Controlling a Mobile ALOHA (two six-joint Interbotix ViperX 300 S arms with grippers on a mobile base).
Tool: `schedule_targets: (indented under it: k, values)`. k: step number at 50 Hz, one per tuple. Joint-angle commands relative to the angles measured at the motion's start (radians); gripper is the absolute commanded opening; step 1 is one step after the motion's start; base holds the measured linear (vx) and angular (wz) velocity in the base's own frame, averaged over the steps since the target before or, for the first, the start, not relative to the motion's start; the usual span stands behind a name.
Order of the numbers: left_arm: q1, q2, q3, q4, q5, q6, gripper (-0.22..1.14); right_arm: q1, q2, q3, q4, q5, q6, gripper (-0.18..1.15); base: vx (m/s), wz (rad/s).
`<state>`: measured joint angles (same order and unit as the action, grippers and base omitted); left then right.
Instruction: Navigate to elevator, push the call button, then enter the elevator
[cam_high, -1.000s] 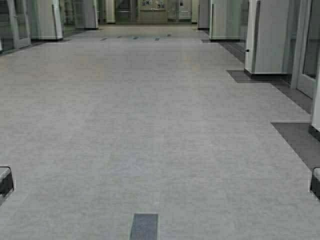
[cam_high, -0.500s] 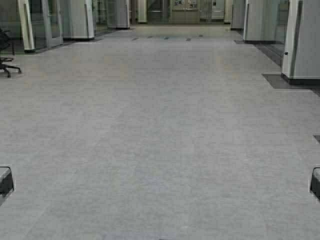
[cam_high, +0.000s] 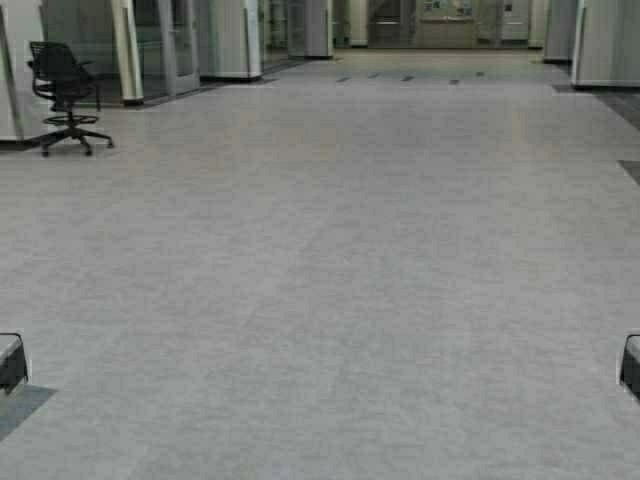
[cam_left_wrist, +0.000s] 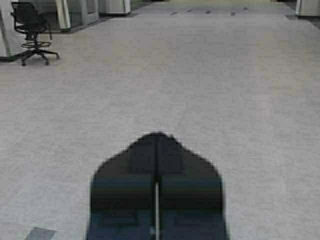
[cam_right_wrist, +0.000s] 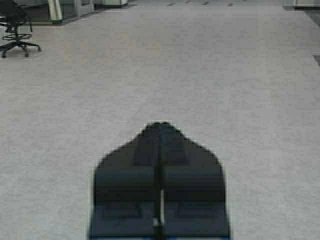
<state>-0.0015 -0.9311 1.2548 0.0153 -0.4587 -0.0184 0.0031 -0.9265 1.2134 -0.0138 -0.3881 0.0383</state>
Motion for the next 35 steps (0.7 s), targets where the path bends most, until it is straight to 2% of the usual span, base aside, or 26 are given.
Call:
schedule_targets:
  k: [1,12,35]
  values:
    - [0.000,0.008,-0.011,-0.003,-0.021,0.000,0.03,0.002,0.003,-0.011,-0.002,-0.008,0.000,0.05,0.60,0.50]
    - [0.000,0.015,-0.003,-0.014,-0.031,-0.012,0.03,0.002,0.005,-0.009,-0.002,-0.009,0.000,0.05,0.61,0.54]
    - [0.000,0.023,0.002,-0.009,-0.038,-0.026,0.03,0.002,0.008,0.000,-0.002,-0.009,-0.005,0.05,0.63,0.34]
